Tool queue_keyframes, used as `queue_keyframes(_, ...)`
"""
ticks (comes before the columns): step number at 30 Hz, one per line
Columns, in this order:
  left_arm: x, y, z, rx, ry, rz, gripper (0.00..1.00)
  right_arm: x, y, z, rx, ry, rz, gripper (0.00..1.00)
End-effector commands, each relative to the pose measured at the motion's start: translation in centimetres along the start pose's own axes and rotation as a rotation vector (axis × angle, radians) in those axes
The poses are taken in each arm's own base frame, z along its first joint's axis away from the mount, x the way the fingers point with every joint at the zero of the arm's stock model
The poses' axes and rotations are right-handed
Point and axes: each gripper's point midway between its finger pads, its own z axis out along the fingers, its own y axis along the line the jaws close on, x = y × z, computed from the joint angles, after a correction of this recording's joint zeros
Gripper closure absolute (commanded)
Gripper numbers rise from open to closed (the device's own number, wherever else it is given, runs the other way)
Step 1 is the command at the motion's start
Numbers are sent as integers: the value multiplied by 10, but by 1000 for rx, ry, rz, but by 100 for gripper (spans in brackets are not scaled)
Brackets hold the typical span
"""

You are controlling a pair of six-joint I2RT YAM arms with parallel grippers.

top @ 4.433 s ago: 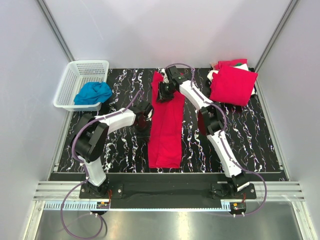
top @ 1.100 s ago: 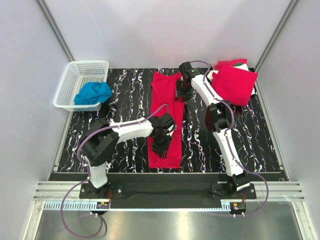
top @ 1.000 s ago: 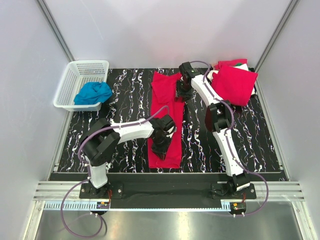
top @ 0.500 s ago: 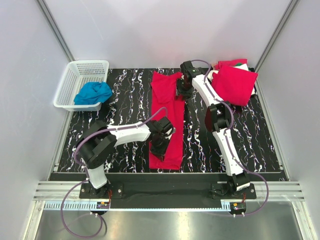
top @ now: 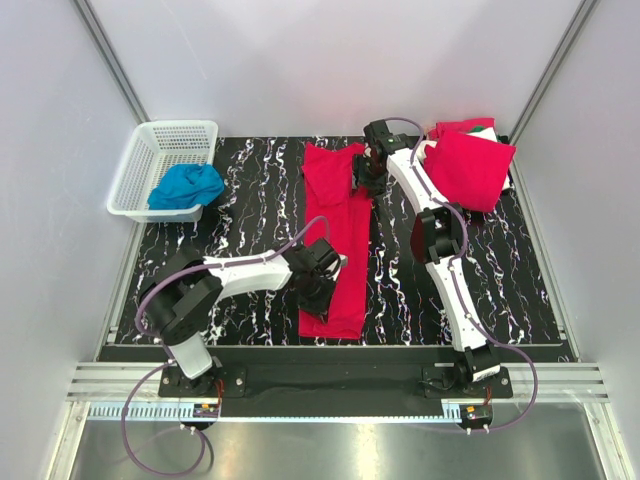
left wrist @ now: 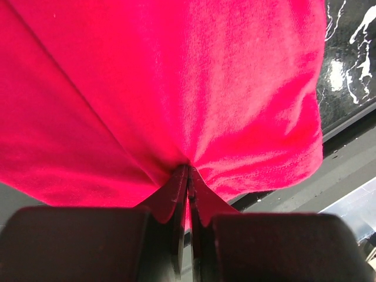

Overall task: Fold and stack the t-shirts
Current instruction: Fold the tshirt

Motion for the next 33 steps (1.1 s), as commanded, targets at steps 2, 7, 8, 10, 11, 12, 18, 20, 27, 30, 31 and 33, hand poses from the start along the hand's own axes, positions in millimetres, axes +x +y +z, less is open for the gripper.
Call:
queue_keyframes(2, 64, 28, 11, -88, 187, -34, 90, -22, -23, 11, 29, -76, -15, 40)
queue_keyframes(7, 55, 22, 8, -69, 153, -27, 74, -49, 4, -42, -52, -165, -31, 39)
queue_keyframes(8, 52, 20, 7, -66, 148, -21, 73, -54, 10, -53, -73, -183, -29, 39)
queue_keyframes(10, 44, 15, 4, -55, 127, -14, 71, -65, 24, -77, -122, -227, -39, 39)
queue_keyframes(11, 41, 13, 2, -51, 122, -14, 71, -72, 36, -100, -163, -260, -42, 39)
queue_keyframes(12, 34, 9, -2, -51, 100, -9, 71, -77, 44, -115, -188, -285, -46, 38)
queue_keyframes(18, -6, 5, -46, -84, -64, -23, 69, -63, 63, -196, -242, -300, -31, 39)
queue_keyframes(20, -20, 10, -65, -84, -126, -60, 68, -48, 64, -224, -242, -292, -39, 41)
queue_keyframes(27, -44, 17, -138, -79, -308, -111, 56, 51, 54, -222, -198, -100, 0, 43)
queue_keyframes(30, -26, 31, -131, -97, -264, -168, 56, 110, 74, -224, -221, -26, -37, 43)
queue_keyframes(31, -21, 35, -129, -99, -261, -185, 57, 122, 79, -235, -213, -40, -54, 43)
queue_keyframes(33, -11, 39, -124, -87, -255, -204, 57, 158, 82, -231, -236, 37, -26, 43)
